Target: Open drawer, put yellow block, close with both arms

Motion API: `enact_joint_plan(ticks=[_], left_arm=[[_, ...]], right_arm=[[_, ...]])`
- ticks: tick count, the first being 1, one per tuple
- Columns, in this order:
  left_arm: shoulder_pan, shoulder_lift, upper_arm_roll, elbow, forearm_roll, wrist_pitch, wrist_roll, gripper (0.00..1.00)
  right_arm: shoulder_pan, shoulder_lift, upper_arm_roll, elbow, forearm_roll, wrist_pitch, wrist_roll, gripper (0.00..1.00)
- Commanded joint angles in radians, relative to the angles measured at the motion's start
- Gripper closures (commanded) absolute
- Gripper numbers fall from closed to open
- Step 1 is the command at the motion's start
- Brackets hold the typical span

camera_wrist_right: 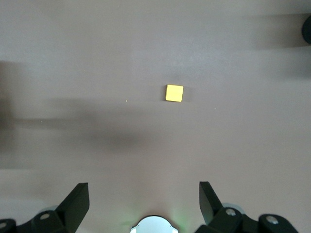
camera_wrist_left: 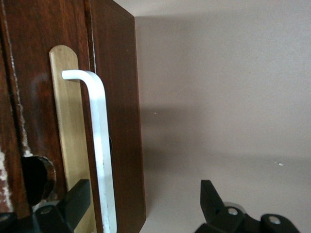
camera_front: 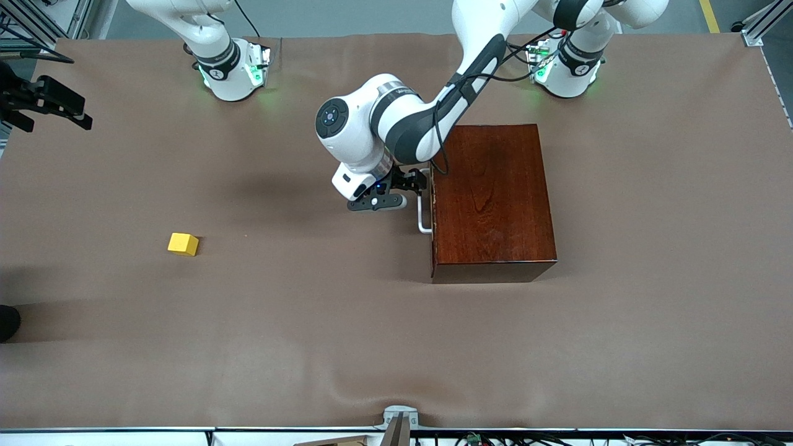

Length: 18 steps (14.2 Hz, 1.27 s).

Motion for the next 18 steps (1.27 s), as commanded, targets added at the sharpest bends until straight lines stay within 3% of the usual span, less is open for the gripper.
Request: enact_joint_plan(ticks=[1, 12, 18], left_arm=[[-0.013, 0.027, 0.013, 0.03, 0.02, -0.016, -0.038, 0.0], [-0.018, 0.056, 0.012, 0.024, 0.016, -0.024, -0.134, 0.0], [-0.028, 0.055, 0.01, 0.032, 0.014, 0.038, -0.134, 0.0]], right_arm=[[-0.013, -0.018, 0.004, -0.018, 0.007, -0.001, -0.013, 0.0], [-0.007, -0.018, -0.008, -0.018, 0.007, -0.007, -0.014, 0.0], [-0.007, -0.018, -0.009, -0.018, 0.007, -0.007, -0.014, 0.0]])
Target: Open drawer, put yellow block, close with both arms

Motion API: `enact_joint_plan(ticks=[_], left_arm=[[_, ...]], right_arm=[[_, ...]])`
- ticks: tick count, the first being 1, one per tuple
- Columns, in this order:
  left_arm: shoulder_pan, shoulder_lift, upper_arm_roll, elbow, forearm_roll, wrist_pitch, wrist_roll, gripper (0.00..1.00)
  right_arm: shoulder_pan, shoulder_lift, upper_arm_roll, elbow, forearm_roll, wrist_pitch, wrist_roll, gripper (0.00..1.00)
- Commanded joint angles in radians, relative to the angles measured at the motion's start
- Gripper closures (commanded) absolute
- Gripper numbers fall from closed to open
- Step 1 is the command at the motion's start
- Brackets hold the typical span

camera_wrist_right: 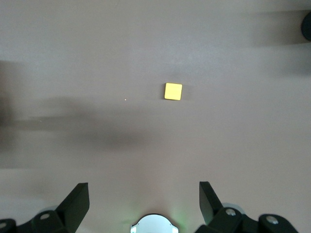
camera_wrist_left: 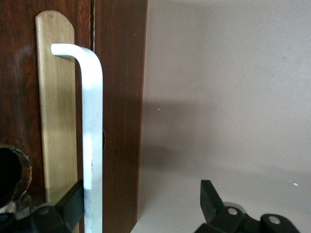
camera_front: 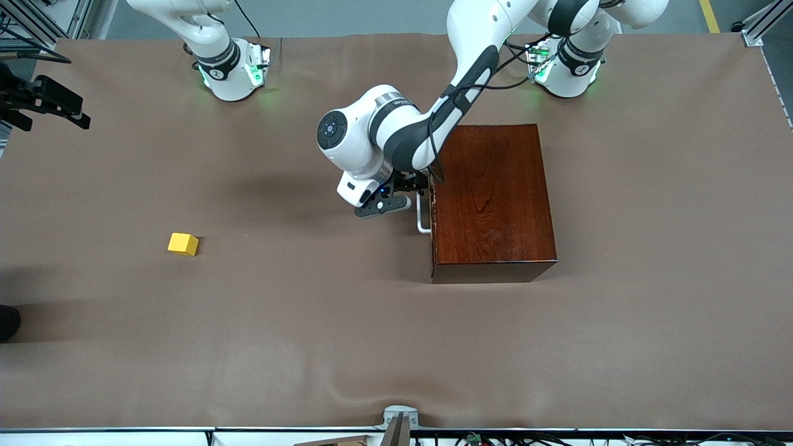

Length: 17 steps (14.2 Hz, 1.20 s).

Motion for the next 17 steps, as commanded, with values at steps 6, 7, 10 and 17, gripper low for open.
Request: enact_joint_plan(ticks=[6, 7, 10, 17], left_arm=[[-0.029, 0.018, -0.011, 0.04, 0.009, 0.108, -0.035, 0.0], [-0.03, 0.018, -0.012, 0.04, 0.008, 0.124, -0.042, 0.0], [-0.03, 0.019, -0.029, 0.04, 0.008, 0.167, -0.062, 0.0], [-0.03, 0.019, -0.031, 0.043, -0.031, 0.231, -0.073, 0.0]], right_arm=[[-0.002, -0.02, -0.004, -0.016, 0.006, -0.002, -0.012, 0.0], [-0.002, -0.018, -0.002, -0.018, 0.006, -0.002, -0.012, 0.0], [0.008, -0.017, -0.016, -0.016, 0.006, -0.007, -0.014, 0.0], [0.008, -0.017, -0.013, -0.018, 0.006, -0.007, -0.014, 0.0]])
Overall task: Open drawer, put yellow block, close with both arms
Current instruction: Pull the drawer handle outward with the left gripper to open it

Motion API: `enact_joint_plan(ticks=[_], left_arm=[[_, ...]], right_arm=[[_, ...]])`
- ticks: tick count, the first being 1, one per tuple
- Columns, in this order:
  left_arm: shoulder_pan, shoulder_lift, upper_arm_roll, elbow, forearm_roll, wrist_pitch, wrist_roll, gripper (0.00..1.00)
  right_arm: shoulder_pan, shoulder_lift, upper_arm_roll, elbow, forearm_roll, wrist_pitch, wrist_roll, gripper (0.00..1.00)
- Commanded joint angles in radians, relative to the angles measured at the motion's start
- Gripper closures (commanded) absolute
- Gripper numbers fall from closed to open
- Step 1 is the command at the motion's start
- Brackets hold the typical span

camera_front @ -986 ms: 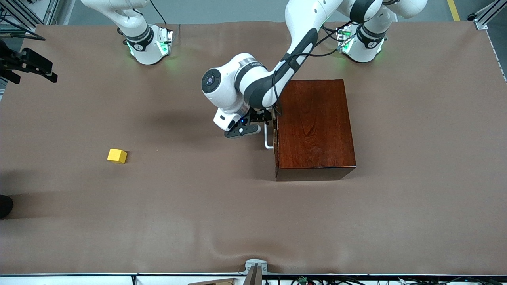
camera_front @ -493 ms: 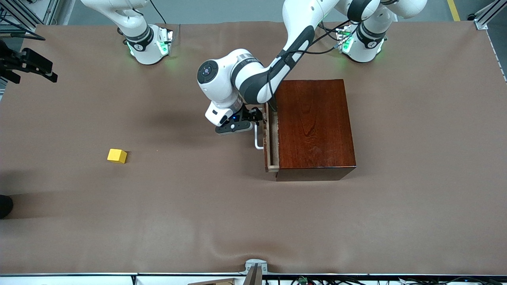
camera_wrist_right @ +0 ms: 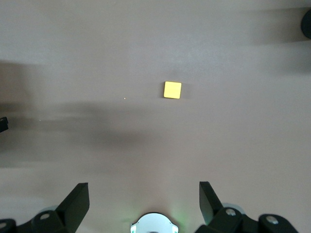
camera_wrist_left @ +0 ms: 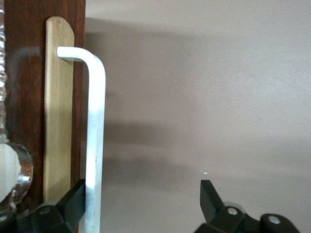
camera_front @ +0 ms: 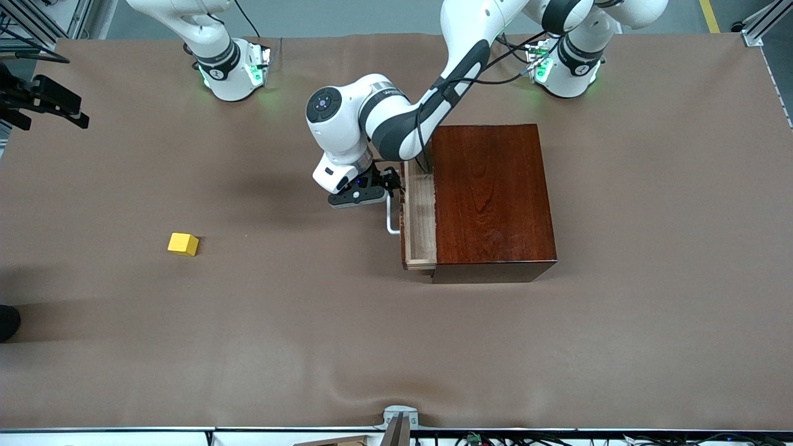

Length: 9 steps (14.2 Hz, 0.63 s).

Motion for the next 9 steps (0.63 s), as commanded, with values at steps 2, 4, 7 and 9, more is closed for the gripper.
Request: enact_joint_plan(ticks=[2, 4, 7, 9], left_arm=[[-0.004, 0.021, -0.001, 0.039, -0.017, 0.035, -0.017, 0.0], [-0.004, 0.024, -0.001, 0.041, -0.034, 0.057, -0.021, 0.0], [-0.004, 0.027, -0.001, 0.045, -0.039, 0.089, -0.037, 0.0], [-0.004, 0.035, -0.001, 0.047, -0.039, 0.109, -0.037, 0.0]], right_arm=[[0.007, -0.018, -0.008, -0.018, 0.006, -0.001, -0.013, 0.0], [0.007, -0.018, -0.008, -0.019, 0.006, -0.001, -0.013, 0.0], [0.006, -0.018, -0.008, -0.019, 0.006, -0.001, -0.013, 0.0], [0.006, -0.018, -0.008, -0.019, 0.006, -0.001, -0.013, 0.0]])
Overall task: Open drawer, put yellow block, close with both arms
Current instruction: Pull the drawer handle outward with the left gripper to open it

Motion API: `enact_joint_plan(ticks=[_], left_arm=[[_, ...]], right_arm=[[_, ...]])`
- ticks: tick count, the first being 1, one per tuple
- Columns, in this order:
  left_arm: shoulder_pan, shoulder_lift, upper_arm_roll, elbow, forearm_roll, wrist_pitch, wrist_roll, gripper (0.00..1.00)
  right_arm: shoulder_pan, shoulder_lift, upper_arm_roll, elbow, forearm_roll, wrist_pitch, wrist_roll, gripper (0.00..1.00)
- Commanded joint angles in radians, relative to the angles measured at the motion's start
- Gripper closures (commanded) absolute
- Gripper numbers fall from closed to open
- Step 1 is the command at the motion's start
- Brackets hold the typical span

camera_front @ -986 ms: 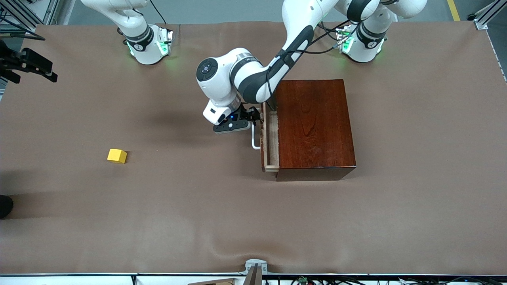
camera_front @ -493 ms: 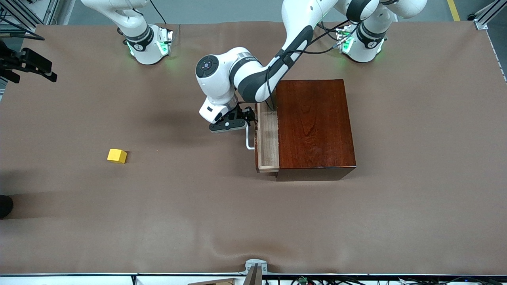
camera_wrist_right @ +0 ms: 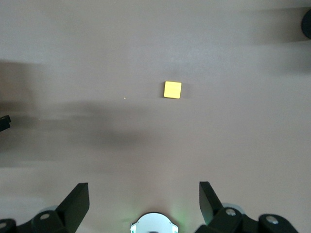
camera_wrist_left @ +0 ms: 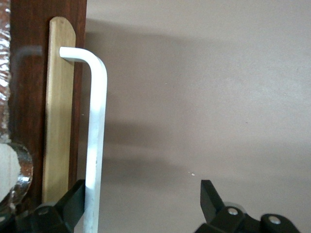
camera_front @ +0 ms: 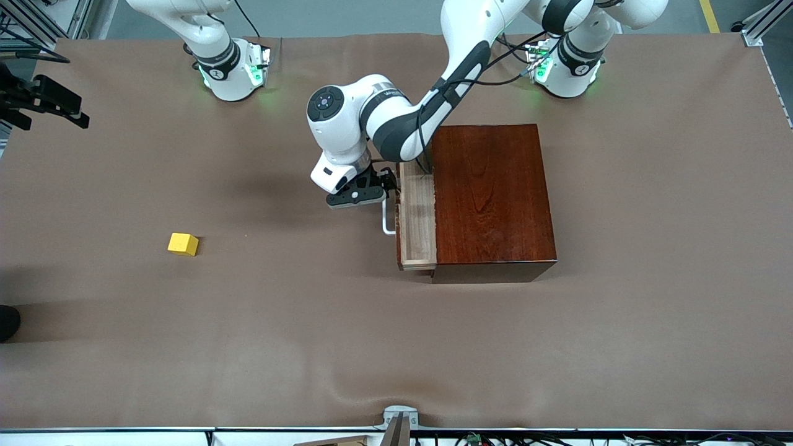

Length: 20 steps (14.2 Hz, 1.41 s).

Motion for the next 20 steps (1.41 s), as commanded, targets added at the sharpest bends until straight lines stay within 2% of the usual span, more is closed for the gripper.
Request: enact_joint_plan(ticks=[1, 20], left_arm=[[-0.006, 0.036, -0.002, 0.049, -0.022, 0.089, -0.016, 0.0], [-0.014, 0.051, 0.0, 0.095, -0.07, 0.118, -0.016, 0.0]], right_arm=[[0.006, -0.018, -0.008, -0.019, 0.006, 0.0, -0.012, 0.0], [0.003, -0.017, -0.008, -0.019, 0.006, 0.0, -0.012, 0.0]])
